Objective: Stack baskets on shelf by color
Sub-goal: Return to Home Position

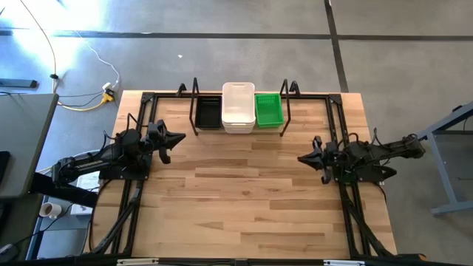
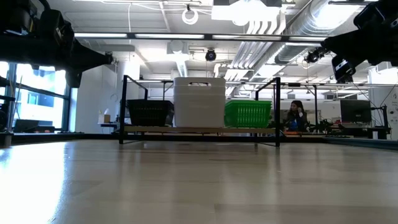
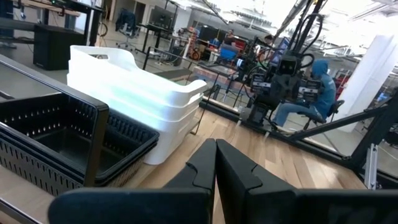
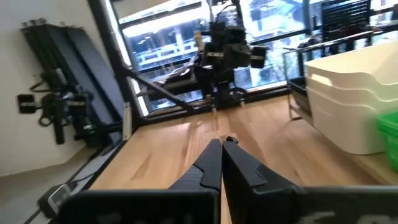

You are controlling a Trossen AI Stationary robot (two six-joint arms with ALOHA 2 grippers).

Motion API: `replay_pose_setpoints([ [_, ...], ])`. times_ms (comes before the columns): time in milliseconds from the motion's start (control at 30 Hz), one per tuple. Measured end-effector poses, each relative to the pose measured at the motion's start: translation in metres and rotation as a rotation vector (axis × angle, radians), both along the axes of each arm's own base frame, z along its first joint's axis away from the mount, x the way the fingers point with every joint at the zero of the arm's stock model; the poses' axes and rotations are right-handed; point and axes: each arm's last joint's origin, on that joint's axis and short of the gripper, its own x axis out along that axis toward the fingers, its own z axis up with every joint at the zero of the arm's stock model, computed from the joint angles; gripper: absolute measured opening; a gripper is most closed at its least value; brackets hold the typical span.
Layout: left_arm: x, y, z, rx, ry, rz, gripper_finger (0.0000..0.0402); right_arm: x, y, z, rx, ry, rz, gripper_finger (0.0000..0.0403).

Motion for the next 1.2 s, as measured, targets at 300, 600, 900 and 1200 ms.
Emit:
replay_pose_setpoints([
  [300,0.0,0.0,0.0,0.0,0.0,0.0,0.0,0.0013,0.0,-0.0015,-0.065,0.015,-0.014,0.0],
  [600,0.0,0.0,0.0,0.0,0.0,0.0,0.0,0.0014,0.0,-0.0016,-0.066,0.016,-0.014,0.0],
  [900,0.0,0.0,0.0,0.0,0.0,0.0,0.0,0.0014,0.0,-0.0018,-0.066,0.017,-0.013,0.0],
  [1200,0.0,0.0,0.0,0.0,0.0,0.0,0.0,0.0014,0.0,-0.0019,-0.066,0.017,-0.013,0.0],
])
